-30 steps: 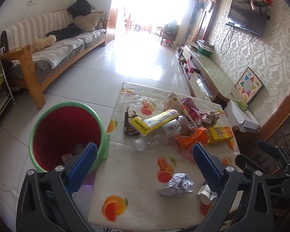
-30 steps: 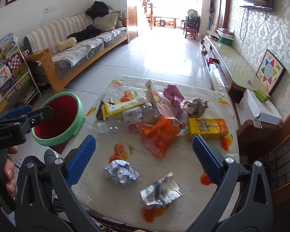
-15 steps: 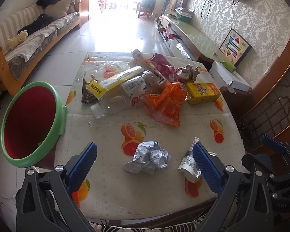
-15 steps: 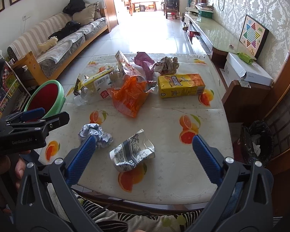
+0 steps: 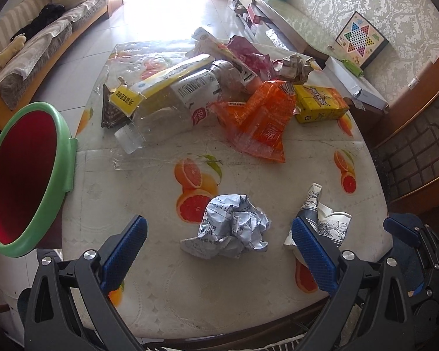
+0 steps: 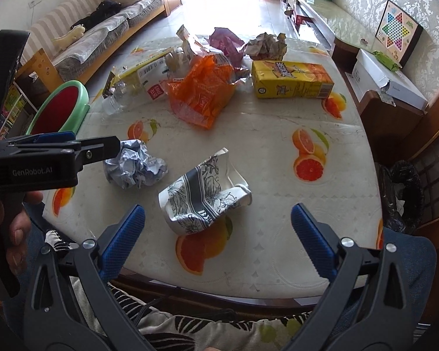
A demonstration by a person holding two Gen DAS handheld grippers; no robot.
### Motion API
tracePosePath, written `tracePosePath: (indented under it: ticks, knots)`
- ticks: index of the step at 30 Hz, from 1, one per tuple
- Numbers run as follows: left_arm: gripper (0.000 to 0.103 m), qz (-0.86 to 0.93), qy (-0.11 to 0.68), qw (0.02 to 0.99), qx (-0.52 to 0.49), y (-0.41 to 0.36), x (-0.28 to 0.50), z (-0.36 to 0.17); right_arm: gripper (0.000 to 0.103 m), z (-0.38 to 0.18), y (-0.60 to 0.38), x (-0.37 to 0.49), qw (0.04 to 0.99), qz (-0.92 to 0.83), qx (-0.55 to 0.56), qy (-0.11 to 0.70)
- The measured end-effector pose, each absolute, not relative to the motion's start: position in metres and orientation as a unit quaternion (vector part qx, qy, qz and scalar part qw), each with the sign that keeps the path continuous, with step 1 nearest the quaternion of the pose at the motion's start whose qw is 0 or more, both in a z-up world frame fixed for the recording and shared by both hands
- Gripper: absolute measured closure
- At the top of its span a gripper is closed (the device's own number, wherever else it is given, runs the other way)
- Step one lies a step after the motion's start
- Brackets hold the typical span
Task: Collect trash
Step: 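Grasp the crumpled foil with the left tool while the right tool grasps the paper cup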
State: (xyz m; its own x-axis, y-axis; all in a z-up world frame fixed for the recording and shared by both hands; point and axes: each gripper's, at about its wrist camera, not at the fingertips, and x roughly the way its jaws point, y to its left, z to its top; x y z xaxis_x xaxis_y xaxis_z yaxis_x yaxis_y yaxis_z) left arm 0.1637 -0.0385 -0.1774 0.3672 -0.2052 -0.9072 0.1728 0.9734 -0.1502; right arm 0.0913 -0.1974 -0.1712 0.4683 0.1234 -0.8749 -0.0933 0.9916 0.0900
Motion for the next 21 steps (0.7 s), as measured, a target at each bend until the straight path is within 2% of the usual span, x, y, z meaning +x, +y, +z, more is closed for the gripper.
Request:
tracePosePath:
  ticks: [7, 21]
  knots:
    - [0.008, -0.110, 0.573, 0.812, 0.020, -0.051, 0.179, -0.203, 0.005, -0.199, -0.192, 0.106, 0.843, 0.061, -0.003, 0.535]
    - [0.008, -0.102, 0.609, 0.787, 0.017, -0.052, 0.201, -0.241, 0.005, -0.226, -0.180, 0.139, 0.834, 0.091, -0.029, 0.544]
